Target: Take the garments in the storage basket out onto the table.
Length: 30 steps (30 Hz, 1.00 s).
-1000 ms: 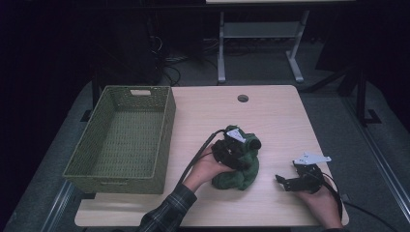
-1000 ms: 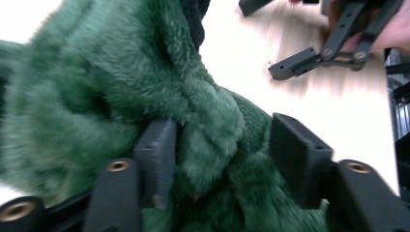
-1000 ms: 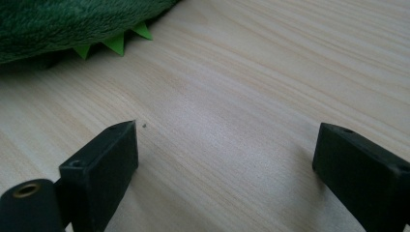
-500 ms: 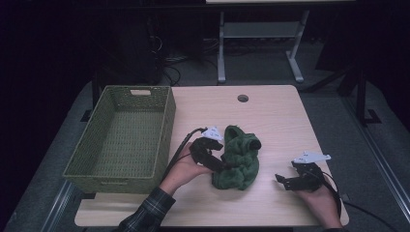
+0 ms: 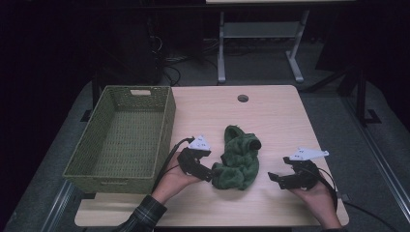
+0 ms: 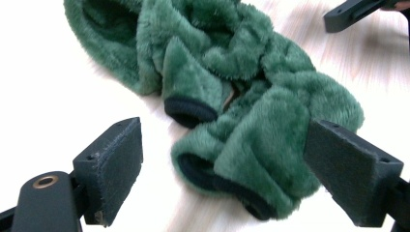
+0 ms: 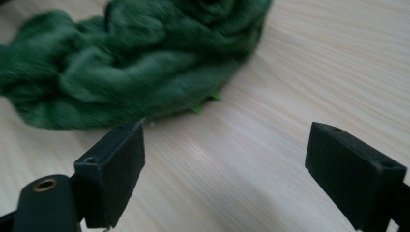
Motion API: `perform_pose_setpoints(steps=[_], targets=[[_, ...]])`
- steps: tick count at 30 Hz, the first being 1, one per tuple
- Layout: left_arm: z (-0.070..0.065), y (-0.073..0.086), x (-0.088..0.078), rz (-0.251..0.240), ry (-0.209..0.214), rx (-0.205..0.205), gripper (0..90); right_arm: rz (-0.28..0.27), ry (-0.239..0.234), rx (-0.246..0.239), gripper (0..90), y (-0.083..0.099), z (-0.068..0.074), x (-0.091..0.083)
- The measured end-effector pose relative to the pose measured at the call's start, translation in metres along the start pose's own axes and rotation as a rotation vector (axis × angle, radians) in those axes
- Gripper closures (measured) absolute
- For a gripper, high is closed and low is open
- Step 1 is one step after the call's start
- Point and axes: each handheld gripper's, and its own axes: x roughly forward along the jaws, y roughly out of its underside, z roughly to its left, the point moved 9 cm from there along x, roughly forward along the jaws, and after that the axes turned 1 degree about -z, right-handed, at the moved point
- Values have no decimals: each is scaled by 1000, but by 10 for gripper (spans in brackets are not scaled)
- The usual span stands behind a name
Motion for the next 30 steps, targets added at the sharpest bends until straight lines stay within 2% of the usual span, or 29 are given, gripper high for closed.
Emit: perform_pose_setpoints(steps=[5,8,11,12,14,15,16,18,19,20,22,23,25,28,30], targets=[[-1,8,-5,-4,-16,-8,138,-23,-52,-29,155,-15,17,-1],[-2,14,-7,4,-23,-5,138,-42,-113,-52,178,-28,34,1],[-3,20,-8,14,-21,-5,138,-42,-131,-64,186,-33,40,4],[-3,22,-8,14,-21,-7,138,-46,-150,-83,204,-39,47,8],[-6,25,-9,22,-16,-1,138,-43,-165,-88,208,-42,51,10],[-7,26,-9,21,-17,-1,138,-45,-178,-100,221,-49,59,14],[-8,28,-9,22,-21,-3,138,-45,-178,-100,221,-49,59,14],[-10,32,-9,18,-19,-10,138,-50,-200,-126,229,-56,67,18],[-12,34,-9,28,-18,-11,138,-53,-221,-151,254,-62,75,24],[-12,34,-9,28,-18,-11,138,-53,-221,-151,254,-62,75,24],[-15,37,-8,27,-16,-5,138,-43,-241,-154,281,-68,84,30],[-15,38,-9,37,-13,5,138,-29,-260,-184,311,-73,92,38],[-17,40,-8,38,-10,1,138,-23,-262,-202,331,-76,96,43],[-17,41,-8,46,-11,9,138,-23,-291,-210,401,-80,106,54],[-18,40,-7,42,-14,10,138,-3,-309,-220,441,-81,110,63]])
